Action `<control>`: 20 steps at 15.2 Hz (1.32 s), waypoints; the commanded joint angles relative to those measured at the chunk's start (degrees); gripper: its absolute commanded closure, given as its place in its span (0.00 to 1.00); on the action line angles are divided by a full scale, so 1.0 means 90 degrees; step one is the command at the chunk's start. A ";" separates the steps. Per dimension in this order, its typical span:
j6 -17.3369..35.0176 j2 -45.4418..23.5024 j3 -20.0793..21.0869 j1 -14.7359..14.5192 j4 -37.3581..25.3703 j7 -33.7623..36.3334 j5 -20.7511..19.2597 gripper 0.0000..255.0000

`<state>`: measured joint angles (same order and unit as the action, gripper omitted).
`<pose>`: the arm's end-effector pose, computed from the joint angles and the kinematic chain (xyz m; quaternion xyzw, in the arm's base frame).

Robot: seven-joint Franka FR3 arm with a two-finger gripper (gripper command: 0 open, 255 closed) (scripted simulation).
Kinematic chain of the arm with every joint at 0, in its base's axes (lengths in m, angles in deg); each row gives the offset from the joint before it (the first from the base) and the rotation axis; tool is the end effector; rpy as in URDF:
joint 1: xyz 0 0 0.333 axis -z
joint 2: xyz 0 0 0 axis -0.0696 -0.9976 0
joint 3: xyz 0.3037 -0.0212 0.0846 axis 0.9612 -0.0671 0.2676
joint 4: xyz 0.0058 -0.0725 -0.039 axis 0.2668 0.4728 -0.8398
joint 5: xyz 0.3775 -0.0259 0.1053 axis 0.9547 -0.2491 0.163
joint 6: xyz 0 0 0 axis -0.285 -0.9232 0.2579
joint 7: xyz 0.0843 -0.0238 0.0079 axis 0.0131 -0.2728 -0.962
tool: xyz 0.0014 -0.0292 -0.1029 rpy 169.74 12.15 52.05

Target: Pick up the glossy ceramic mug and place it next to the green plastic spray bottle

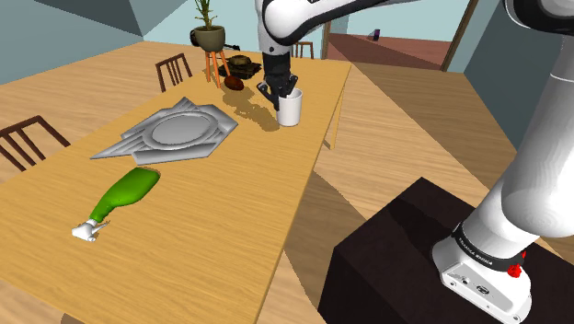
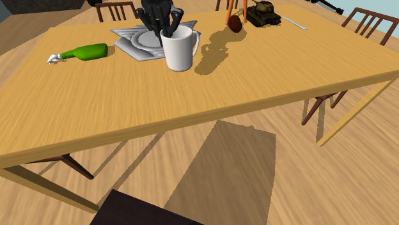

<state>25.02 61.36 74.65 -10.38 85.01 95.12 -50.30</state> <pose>0.5963 0.2008 0.4647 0.9991 -0.0266 0.0191 0.0253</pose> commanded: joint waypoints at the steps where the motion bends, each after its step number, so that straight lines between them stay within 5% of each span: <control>1: -0.0180 0.0036 0.0007 -0.0005 -0.0144 -0.0013 0.0016 1.00; 10: -0.0910 0.0086 0.0022 -0.0022 -0.0828 -0.0071 0.0049 1.00; 20: -0.0797 -0.0216 0.0522 -0.0924 -0.0879 0.1372 -0.0171 1.00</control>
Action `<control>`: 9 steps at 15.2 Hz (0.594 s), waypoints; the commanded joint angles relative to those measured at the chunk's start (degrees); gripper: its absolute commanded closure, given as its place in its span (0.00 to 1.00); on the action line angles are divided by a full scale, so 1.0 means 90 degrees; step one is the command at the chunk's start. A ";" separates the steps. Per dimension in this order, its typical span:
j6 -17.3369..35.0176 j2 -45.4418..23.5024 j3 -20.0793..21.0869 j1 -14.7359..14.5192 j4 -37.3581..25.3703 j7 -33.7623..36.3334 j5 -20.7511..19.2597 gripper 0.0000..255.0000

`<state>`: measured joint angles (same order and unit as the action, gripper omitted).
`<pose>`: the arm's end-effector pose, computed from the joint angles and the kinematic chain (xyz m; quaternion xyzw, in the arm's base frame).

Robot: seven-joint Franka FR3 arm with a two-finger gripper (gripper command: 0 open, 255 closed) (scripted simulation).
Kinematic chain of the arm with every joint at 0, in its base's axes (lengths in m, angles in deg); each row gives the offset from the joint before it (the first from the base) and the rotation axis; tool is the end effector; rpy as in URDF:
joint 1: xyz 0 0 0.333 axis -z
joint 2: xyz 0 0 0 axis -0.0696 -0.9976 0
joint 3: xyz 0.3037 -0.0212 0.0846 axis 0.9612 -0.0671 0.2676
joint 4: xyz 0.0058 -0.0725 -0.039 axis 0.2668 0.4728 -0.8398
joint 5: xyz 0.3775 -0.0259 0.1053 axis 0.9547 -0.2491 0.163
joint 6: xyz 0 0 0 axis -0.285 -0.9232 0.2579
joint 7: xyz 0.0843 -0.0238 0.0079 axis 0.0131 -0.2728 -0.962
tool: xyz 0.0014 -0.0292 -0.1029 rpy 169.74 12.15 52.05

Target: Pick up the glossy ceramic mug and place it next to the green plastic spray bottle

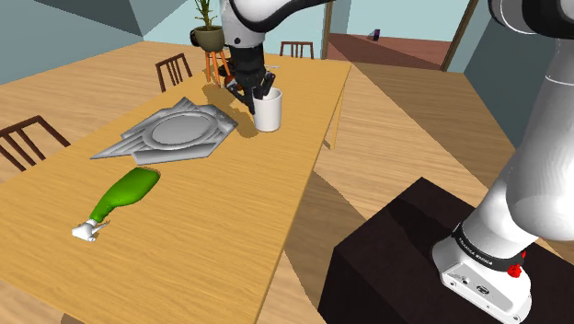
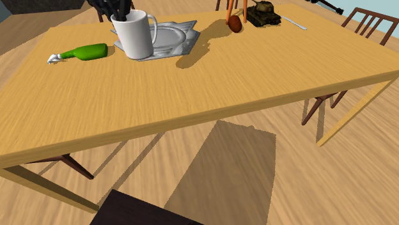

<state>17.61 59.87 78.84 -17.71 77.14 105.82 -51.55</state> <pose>0.5574 0.3095 0.5058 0.9992 -0.0258 0.0190 0.0253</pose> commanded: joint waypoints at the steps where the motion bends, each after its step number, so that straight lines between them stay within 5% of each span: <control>1: 0.0023 -0.0115 0.0100 -0.0210 -0.0057 0.0328 -0.0064 1.00; 9: -0.0131 -0.0861 0.0388 -0.1087 -0.0809 0.1459 -0.0398 1.00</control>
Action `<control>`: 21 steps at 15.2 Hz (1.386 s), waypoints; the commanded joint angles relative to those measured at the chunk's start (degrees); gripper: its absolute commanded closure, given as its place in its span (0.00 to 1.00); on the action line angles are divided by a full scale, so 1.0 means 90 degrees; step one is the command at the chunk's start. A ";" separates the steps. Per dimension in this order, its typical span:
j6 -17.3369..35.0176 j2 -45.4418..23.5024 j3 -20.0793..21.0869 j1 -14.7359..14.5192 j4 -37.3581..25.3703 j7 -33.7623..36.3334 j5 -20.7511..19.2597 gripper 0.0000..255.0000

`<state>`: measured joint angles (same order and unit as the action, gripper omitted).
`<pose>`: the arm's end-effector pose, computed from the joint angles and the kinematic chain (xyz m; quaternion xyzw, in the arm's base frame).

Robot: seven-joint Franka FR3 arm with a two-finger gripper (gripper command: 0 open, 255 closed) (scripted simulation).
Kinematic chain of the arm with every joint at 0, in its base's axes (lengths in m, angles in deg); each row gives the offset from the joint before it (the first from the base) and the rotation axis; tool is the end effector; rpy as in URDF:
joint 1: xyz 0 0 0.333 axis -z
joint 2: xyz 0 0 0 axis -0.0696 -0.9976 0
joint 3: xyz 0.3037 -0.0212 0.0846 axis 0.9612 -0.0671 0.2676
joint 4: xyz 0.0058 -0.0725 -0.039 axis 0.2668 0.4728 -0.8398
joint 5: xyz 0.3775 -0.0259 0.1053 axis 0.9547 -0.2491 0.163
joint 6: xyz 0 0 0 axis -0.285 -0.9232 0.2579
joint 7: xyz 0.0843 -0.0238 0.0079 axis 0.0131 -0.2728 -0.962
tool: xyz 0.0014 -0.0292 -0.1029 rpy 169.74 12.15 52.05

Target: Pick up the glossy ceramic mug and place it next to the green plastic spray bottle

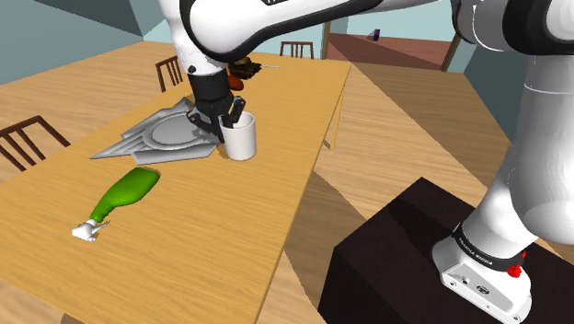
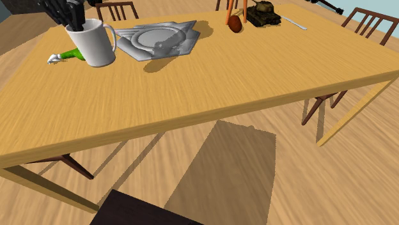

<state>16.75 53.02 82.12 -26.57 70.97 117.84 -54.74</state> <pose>0.5148 0.4236 0.4845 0.9992 -0.0258 0.0187 0.0254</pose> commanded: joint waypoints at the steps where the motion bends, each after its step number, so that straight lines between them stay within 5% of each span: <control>1: -0.0073 -0.0223 0.0049 -0.0224 -0.0263 0.0258 -0.0093 1.00; 11: -0.0818 -0.1904 0.0119 -0.1686 -0.2540 0.1383 -0.0640 1.00; 16: -0.1900 -0.3557 -0.0076 -0.2796 -0.5338 0.1564 -0.0931 1.00; 21: -0.1171 -0.3175 -0.0005 -0.2534 -0.4169 0.1719 -0.0893 1.00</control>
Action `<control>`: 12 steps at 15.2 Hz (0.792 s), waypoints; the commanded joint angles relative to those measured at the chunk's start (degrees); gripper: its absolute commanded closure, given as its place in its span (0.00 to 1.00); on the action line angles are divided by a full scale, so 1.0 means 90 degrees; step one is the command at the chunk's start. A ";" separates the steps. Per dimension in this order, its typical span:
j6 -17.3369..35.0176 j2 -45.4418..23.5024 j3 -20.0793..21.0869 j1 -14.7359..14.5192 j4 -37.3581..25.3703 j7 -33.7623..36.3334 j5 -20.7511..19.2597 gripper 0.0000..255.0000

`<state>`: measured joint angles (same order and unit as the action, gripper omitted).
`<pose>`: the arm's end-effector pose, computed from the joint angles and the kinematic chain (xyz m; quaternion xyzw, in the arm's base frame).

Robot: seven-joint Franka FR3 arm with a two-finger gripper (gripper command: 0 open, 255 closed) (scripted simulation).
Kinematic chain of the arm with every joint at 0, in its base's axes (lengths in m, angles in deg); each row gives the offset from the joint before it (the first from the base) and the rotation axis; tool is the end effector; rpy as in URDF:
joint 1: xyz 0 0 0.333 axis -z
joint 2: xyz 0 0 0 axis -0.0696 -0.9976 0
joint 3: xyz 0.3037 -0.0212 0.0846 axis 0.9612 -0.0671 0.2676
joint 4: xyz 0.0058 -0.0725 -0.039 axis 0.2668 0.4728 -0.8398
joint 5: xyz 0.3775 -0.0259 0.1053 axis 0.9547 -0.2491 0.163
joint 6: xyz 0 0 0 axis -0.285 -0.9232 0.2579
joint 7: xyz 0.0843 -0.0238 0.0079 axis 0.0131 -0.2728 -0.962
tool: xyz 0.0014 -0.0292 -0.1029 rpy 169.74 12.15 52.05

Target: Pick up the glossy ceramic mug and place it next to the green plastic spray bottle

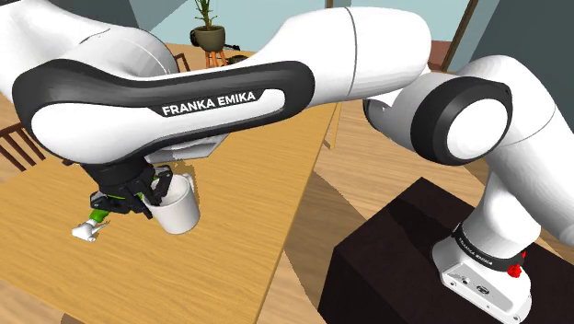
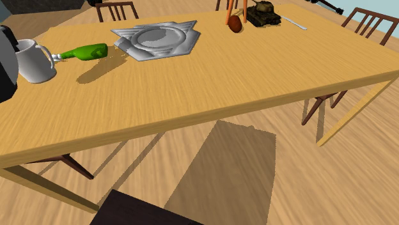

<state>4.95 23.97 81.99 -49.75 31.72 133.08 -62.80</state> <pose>0.4414 0.6261 0.4300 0.9991 -0.0266 0.0187 0.0259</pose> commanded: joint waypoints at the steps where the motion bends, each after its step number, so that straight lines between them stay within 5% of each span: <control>1: 0.0251 0.0085 0.0017 0.0073 0.0343 0.0047 0.0004 1.00; 12: 0.1226 0.0156 0.0023 0.0279 0.1440 0.0213 -0.0032 1.00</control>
<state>15.15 25.25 82.19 -47.43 43.72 134.85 -63.06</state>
